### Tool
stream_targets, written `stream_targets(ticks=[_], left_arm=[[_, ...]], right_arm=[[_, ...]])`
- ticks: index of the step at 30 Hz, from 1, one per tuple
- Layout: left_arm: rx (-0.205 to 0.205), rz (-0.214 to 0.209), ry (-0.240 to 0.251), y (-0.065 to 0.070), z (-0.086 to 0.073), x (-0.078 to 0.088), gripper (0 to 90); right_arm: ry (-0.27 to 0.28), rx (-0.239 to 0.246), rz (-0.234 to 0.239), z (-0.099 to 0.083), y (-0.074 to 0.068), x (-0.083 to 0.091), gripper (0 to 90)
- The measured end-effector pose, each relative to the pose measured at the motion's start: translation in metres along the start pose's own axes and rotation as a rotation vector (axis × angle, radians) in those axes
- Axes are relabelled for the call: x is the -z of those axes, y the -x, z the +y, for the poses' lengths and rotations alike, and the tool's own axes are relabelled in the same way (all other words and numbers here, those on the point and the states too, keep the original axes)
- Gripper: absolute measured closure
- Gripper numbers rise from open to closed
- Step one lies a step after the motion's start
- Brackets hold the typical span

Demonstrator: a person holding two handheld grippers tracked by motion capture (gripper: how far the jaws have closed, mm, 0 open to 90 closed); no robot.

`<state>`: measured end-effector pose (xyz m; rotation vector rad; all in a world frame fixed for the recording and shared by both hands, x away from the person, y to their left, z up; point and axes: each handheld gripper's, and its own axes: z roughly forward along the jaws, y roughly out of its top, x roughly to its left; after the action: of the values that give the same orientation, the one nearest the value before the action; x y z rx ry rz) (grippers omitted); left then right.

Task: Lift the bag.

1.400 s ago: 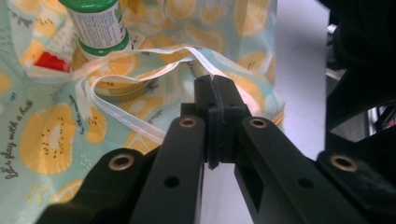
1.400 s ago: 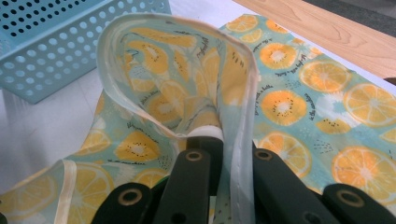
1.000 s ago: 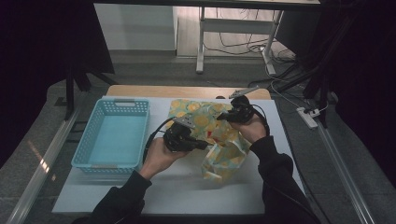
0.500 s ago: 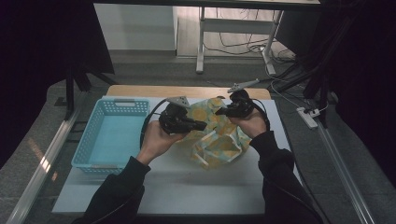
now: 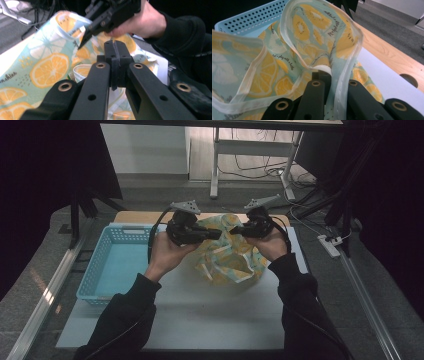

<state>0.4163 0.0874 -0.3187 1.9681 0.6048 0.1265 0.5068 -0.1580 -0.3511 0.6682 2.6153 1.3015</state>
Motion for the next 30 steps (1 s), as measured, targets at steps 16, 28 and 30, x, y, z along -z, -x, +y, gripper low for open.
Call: stream_targets(ticks=[16,28,30], left_arm=[[0.005,0.034,0.050,-0.005,0.035,0.029,90.0],[-0.011,0.060,0.080,0.001,0.052,0.048,90.0],[-0.010,0.063,0.094,0.002,0.055,0.052,90.0]], right_arm=[[0.071,-0.005,0.042,0.030,-0.005,0.024,90.0],[0.112,0.029,0.045,0.057,-0.016,0.042,90.0],[0.121,0.036,0.044,0.061,-0.018,0.045,90.0]])
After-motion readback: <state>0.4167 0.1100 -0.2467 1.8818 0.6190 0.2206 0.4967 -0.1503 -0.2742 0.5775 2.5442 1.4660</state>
